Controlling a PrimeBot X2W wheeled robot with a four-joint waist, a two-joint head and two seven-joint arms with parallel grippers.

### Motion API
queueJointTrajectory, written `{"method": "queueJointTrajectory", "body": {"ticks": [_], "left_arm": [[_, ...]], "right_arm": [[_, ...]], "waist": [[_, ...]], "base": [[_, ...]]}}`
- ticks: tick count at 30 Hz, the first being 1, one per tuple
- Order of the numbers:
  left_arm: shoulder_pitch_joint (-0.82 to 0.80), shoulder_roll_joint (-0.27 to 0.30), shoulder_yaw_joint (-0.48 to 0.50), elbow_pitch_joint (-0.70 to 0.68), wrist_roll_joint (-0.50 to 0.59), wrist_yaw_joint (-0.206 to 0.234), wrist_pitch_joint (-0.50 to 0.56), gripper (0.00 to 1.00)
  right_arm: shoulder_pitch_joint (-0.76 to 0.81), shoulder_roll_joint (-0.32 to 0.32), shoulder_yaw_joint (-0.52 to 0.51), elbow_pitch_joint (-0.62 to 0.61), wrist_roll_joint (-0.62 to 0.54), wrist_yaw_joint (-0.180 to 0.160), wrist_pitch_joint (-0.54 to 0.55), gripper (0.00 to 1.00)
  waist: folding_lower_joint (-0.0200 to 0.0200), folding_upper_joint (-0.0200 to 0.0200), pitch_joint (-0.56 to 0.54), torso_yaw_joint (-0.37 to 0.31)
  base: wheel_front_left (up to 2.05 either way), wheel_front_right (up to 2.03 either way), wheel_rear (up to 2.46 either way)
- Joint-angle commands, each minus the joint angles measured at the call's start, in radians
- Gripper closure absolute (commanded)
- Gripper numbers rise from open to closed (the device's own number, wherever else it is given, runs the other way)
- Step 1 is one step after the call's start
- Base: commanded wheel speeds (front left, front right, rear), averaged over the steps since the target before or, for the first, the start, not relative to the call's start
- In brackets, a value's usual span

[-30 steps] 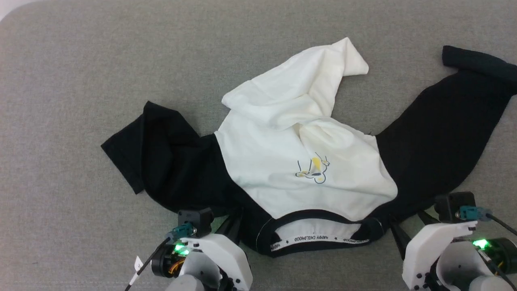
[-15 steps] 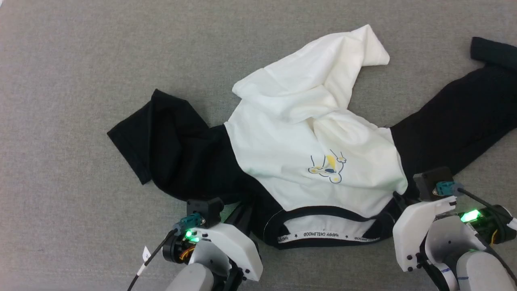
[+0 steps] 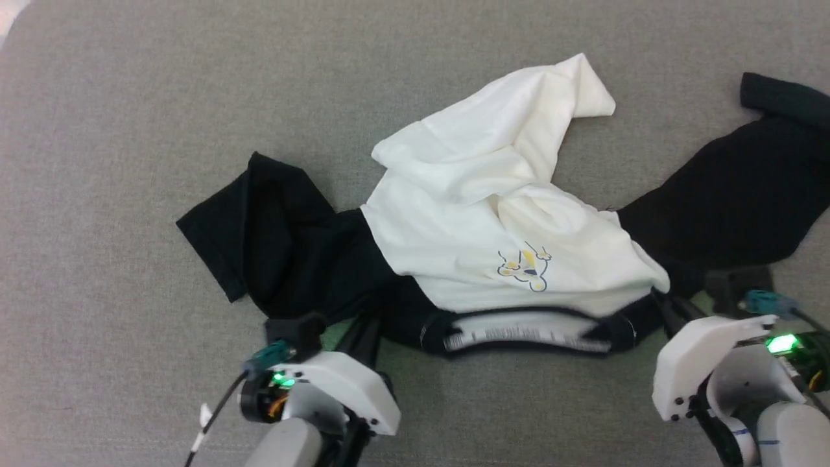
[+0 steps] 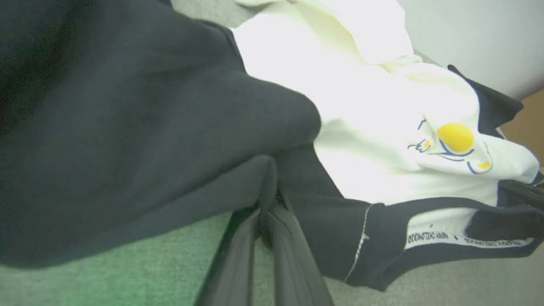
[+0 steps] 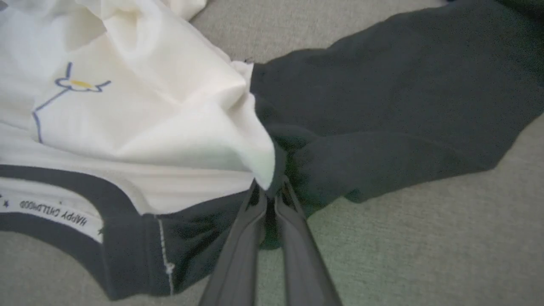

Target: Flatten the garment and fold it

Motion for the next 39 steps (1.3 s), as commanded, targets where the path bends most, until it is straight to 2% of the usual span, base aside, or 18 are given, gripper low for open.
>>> {"method": "queueJointTrajectory", "body": {"ticks": [1,8,13,18,26,31,36,39], "left_arm": [[0.02,0.016,0.025,-0.017,-0.014,0.007,-0.023,1.0],[0.045,0.04,0.074,-0.188,-0.041,-0.014,-0.097,1.0],[-0.008,0.052,0.067,-0.301,-0.027,-0.014,-0.072,1.0],[-0.111,0.054,0.041,-0.348,-0.003,-0.018,-0.015,1.0],[-0.259,0.038,0.044,-0.294,0.001,-0.012,0.039,1.0],[-0.376,0.037,0.059,-0.226,-0.026,-0.029,0.095,1.0],[-0.524,0.047,0.067,-0.144,-0.033,-0.051,0.154,1.0],[-0.609,0.031,0.082,-0.076,-0.062,-0.057,0.188,1.0]], "right_arm": [[0.004,0.009,-0.026,-0.017,0.026,-0.002,-0.032,1.0],[-0.032,0.025,-0.112,-0.054,0.169,-0.002,-0.195,1.0],[-0.086,0.025,-0.082,-0.062,0.242,-0.002,-0.263,1.0],[-0.168,0.025,-0.021,-0.052,0.242,-0.002,-0.272,1.0],[-0.333,0.025,0.051,0.007,0.252,-0.002,-0.252,1.0],[-0.477,0.025,0.081,0.069,0.212,-0.002,-0.228,1.0],[-0.62,0.025,0.1,0.17,0.21,-0.002,-0.199,1.0],[-0.712,0.025,0.105,0.257,0.217,-0.002,-0.191,1.0]], "waist": [[-0.0003,0.0,-0.025,-0.012],[-0.0003,0.0,-0.095,-0.037],[-0.0003,0.0,-0.141,-0.05],[-0.0003,0.0,-0.18,-0.062],[-0.0003,0.0,-0.232,-0.082],[-0.0003,0.0,-0.27,-0.086],[-0.0003,0.0,-0.29,-0.089],[-0.0003,0.0,-0.288,-0.095]], "base": [[0.0,0.0,0.0],[0.0,0.0,0.0],[0.0,0.0,0.0],[0.0,0.0,0.0],[0.0,0.0,0.0],[0.0,0.0,0.0],[0.0,0.0,0.0],[0.0,0.0,0.0]]}}
